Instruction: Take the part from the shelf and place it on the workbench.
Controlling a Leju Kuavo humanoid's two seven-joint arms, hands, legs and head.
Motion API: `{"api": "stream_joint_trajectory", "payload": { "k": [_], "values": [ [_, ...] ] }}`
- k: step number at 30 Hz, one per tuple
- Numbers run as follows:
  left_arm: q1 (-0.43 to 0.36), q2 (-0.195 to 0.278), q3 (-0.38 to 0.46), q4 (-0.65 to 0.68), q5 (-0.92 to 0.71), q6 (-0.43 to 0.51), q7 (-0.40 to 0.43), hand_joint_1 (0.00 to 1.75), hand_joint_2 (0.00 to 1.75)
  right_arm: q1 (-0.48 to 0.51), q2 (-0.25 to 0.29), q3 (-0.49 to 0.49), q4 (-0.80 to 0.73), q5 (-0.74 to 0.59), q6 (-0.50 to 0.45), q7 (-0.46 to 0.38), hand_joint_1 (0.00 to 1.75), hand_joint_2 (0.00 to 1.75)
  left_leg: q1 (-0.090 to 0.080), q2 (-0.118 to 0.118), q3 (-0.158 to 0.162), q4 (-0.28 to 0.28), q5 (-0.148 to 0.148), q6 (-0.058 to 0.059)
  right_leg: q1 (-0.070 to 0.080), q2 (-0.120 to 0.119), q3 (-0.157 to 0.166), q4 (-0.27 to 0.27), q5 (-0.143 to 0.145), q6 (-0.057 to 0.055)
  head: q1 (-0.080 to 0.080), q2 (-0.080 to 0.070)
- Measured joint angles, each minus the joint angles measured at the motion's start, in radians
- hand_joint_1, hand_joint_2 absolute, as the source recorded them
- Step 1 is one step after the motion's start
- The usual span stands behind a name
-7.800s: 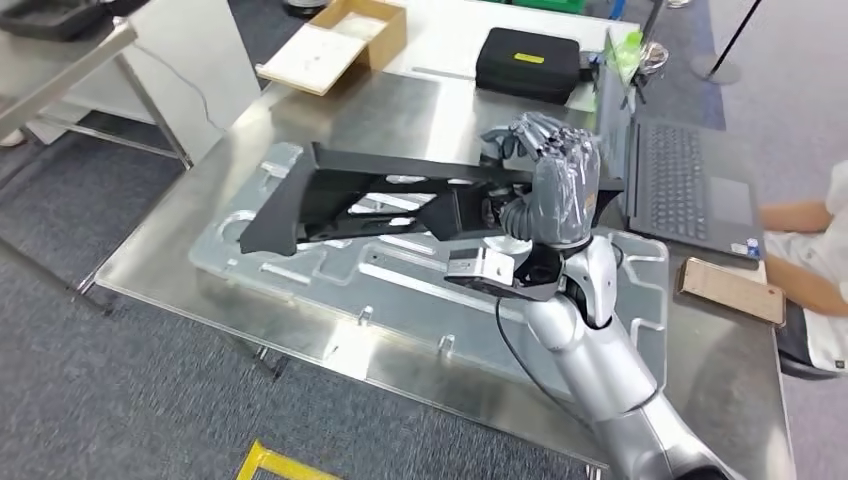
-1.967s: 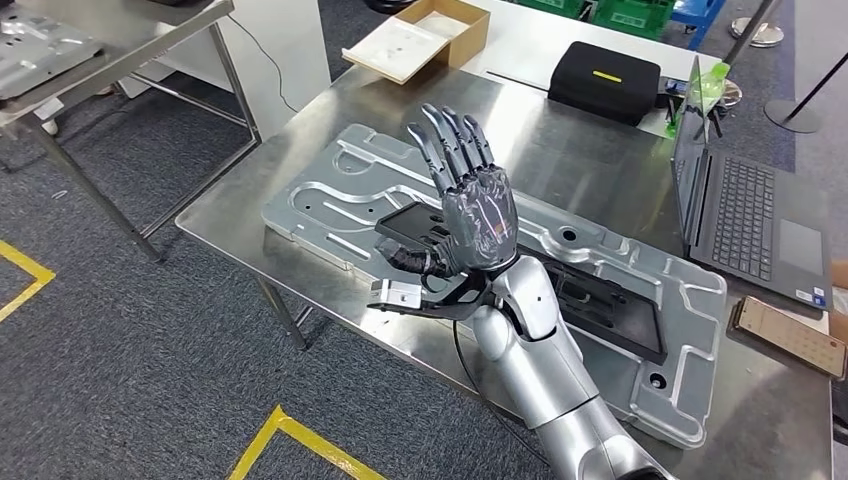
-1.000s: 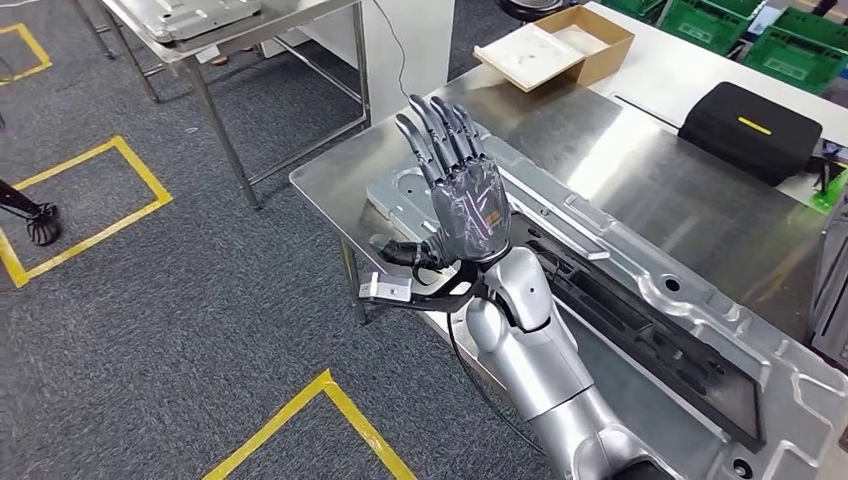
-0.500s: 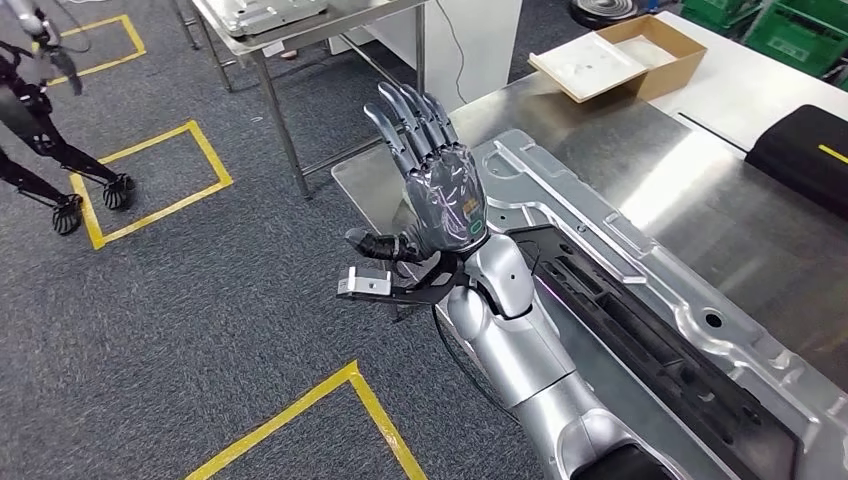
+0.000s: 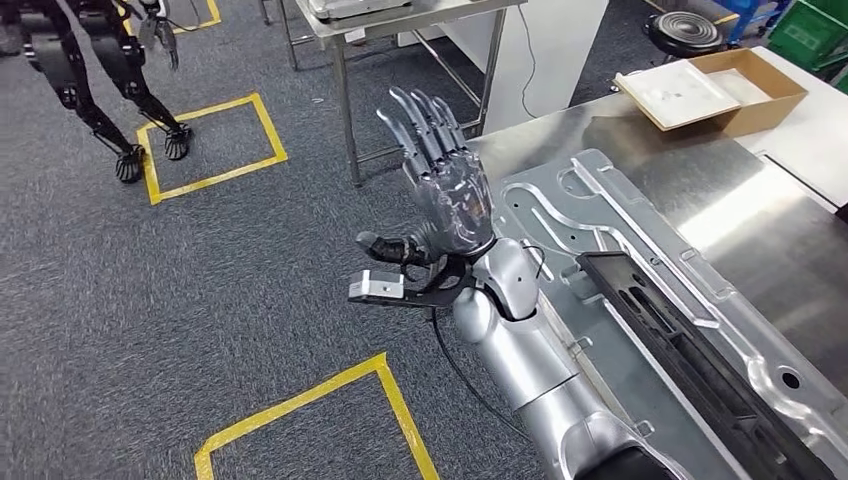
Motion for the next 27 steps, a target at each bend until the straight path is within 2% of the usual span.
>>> {"api": "stream_joint_trajectory", "payload": {
  "k": [1, 2, 3, 4, 6, 8, 10, 11, 13, 14, 15, 16, 17, 18, 19, 21, 22, 23, 24, 26, 27],
  "values": [
    [-0.001, 0.0, 0.0, 0.0, -0.006, -0.002, 0.0, 0.0, 0.0, 0.012, -0.016, -0.006, -0.003, -0.009, 0.0, -0.004, 0.0, 0.0, 0.0, -0.012, 0.0, 0.001, 0.0, 0.001, -0.001, 0.005, -0.028, 0.05, -0.012, 0.001, 0.0, 0.0],
    [-0.002, -0.001, 0.0, 0.0, -0.014, -0.006, 0.0, 0.0, 0.0, 0.024, -0.031, -0.014, -0.008, -0.017, 0.0, -0.008, 0.0, 0.0, 0.0, -0.025, 0.0, 0.002, 0.0, 0.001, -0.001, 0.007, -0.042, 0.069, -0.005, 0.001, 0.0, 0.0],
    [-0.004, -0.001, -0.001, 0.0, -0.023, -0.011, 0.001, 0.0, 0.0, 0.035, -0.046, -0.024, -0.014, -0.027, 0.0, -0.014, 0.0, 0.0, 0.0, -0.037, 0.0, 0.004, 0.0, 0.001, -0.001, 0.009, -0.038, 0.049, 0.02, 0.0, 0.0, 0.0],
    [-0.008, -0.003, -0.003, 0.0, -0.033, -0.017, 0.002, 0.0, 0.0, 0.043, -0.061, -0.036, -0.023, -0.04, 0.0, -0.021, 0.0, 0.0, 0.0, -0.049, 0.0, 0.005, 0.0, 0.0, -0.001, 0.014, -0.018, -0.002, 0.058, -0.003, 0.0, 0.0],
    [-0.021, -0.007, -0.009, 0.0, -0.049, -0.03, 0.0, 0.0, 0.0, 0.054, -0.096, -0.068, -0.038, -0.079, 0.0, -0.043, 0.0, 0.0, -0.001, -0.071, -0.003, 0.009, -0.001, -0.002, -0.003, 0.05, 0.037, -0.134, 0.12, -0.011, 0.0, 0.0],
    [-0.034, -0.01, -0.014, 0.0, -0.058, -0.039, -0.005, 0.0, 0.0, 0.063, -0.133, -0.103, -0.044, -0.112, 0.0, -0.062, 0.0, 0.0, 0.0, -0.091, -0.01, 0.011, 0.0, -0.01, -0.002, 0.076, 0.066, -0.2, 0.136, -0.016, 0.0, 0.0],
    [-0.038, -0.01, -0.016, 0.0, -0.062, -0.043, -0.008, 0.0, 0.0, 0.069, -0.154, -0.124, -0.044, -0.125, 0.0, -0.071, 0.0, 0.0, 0.001, -0.105, -0.015, 0.008, 0.003, -0.022, -0.002, 0.064, 0.07, -0.207, 0.137, -0.021, 0.0, 0.0],
    [-0.038, -0.01, -0.017, 0.0, -0.063, -0.044, -0.009, 0.0, 0.0, 0.069, -0.16, -0.127, -0.044, -0.126, 0.0, -0.072, 0.0, 0.0, -0.002, -0.097, -0.018, 0.012, -0.001, -0.027, -0.005, 0.056, 0.072, -0.211, 0.14, -0.025, -0.001, 0.0],
    [-0.042, -0.01, -0.019, 0.0, -0.065, -0.045, -0.01, 0.0, 0.0, 0.069, -0.165, -0.131, -0.045, -0.124, 0.0, -0.075, 0.0, 0.0, -0.006, -0.054, -0.041, 0.064, -0.036, -0.037, -0.011, 0.037, 0.077, -0.22, 0.143, -0.034, -0.005, 0.0],
    [-0.044, -0.01, -0.02, 0.0, -0.065, -0.045, -0.01, 0.0, 0.0, 0.07, -0.168, -0.134, -0.044, -0.123, 0.0, -0.075, 0.0, 0.0, -0.005, -0.028, -0.068, 0.122, -0.069, -0.041, -0.01, 0.026, 0.078, -0.221, 0.143, -0.037, -0.008, 0.0],
    [-0.045, -0.01, -0.021, 0.0, -0.066, -0.045, -0.011, 0.0, 0.0, 0.072, -0.172, -0.138, -0.044, -0.121, 0.0, -0.075, 0.0, 0.0, -0.003, -0.013, -0.101, 0.19, -0.102, -0.045, -0.008, 0.013, 0.079, -0.221, 0.142, -0.04, -0.01, 0.0],
    [-0.046, -0.01, -0.021, 0.0, -0.066, -0.045, -0.011, 0.0, 0.0, 0.074, -0.176, -0.142, -0.044, -0.119, 0.0, -0.075, 0.0, 0.0, -0.001, -0.005, -0.132, 0.254, -0.127, -0.048, -0.007, -0.002, 0.079, -0.22, 0.14, -0.041, -0.01, 0.0],
    [-0.046, -0.01, -0.021, 0.0, -0.067, -0.046, -0.011, 0.0, 0.0, 0.076, -0.179, -0.145, -0.043, -0.116, 0.0, -0.075, 0.0, 0.0, 0.001, -0.001, -0.15, 0.29, -0.134, -0.051, -0.006, -0.016, 0.079, -0.219, 0.138, -0.042, -0.01, 0.0],
    [-0.046, -0.01, -0.021, 0.0, -0.068, -0.046, -0.012, 0.0, 0.0, 0.077, -0.18, -0.148, -0.043, -0.114, 0.0, -0.074, 0.0, 0.0, 0.002, 0.002, -0.148, 0.288, -0.121, -0.053, -0.006, -0.028, 0.079, -0.217, 0.136, -0.041, -0.01, 0.0],
    [-0.046, -0.01, -0.022, 0.0, -0.069, -0.046, -0.013, 0.0, 0.0, 0.076, -0.18, -0.151, -0.042, -0.113, 0.0, -0.075, 0.0, 0.0, 0.003, 0.007, -0.126, 0.246, -0.092, -0.053, -0.006, -0.039, 0.08, -0.215, 0.133, -0.04, -0.01, 0.0],
    [-0.046, -0.01, -0.022, 0.0, -0.068, -0.044, -0.018, 0.0, 0.0, 0.075, -0.18, -0.157, -0.042, -0.112, 0.0, -0.079, 0.0, 0.0, -0.002, 0.04, -0.052, 0.108, -0.032, -0.046, -0.003, -0.06, 0.084, -0.208, 0.125, -0.033, -0.01, 0.0],
    [-0.046, -0.01, -0.022, 0.0, -0.065, -0.041, -0.02, 0.0, 0.0, 0.074, -0.18, -0.159, -0.042, -0.112, 0.0, -0.082, 0.0, 0.0, -0.006, 0.056, -0.025, 0.055, -0.016, -0.039, 0.0, -0.069, 0.085, -0.205, 0.121, -0.029, -0.009, 0.0],
    [-0.045, -0.01, -0.022, 0.0, -0.06, -0.036, -0.022, 0.0, 0.0, 0.074, -0.178, -0.161, -0.041, -0.109, 0.0, -0.086, 0.0, 0.0, -0.009, 0.066, -0.012, 0.027, -0.011, -0.032, 0.003, -0.077, 0.086, -0.203, 0.118, -0.024, -0.009, 0.0],
    [-0.042, -0.01, -0.022, 0.0, -0.054, -0.029, -0.023, 0.0, 0.0, 0.075, -0.173, -0.161, -0.04, -0.102, 0.0, -0.088, 0.0, 0.0, -0.012, 0.065, -0.011, 0.02, -0.014, -0.026, 0.006, -0.086, 0.087, -0.203, 0.117, -0.02, -0.009, 0.0],
    [-0.034, -0.008, -0.019, 0.0, -0.039, -0.014, -0.018, 0.0, 0.0, 0.075, -0.15, -0.161, -0.037, -0.075, 0.0, -0.092, 0.0, 0.0, -0.01, 0.044, -0.011, 0.015, -0.009, -0.015, 0.006, -0.101, 0.09, -0.202, 0.112, -0.012, -0.009, 0.0],
    [-0.03, -0.008, -0.016, 0.0, -0.032, -0.007, -0.013, 0.0, 0.0, 0.073, -0.131, -0.159, -0.034, -0.056, 0.0, -0.091, 0.0, 0.0, -0.007, 0.035, -0.009, 0.01, -0.006, -0.009, 0.004, -0.089, 0.087, -0.191, 0.101, -0.007, -0.009, 0.0]
  ]
}}
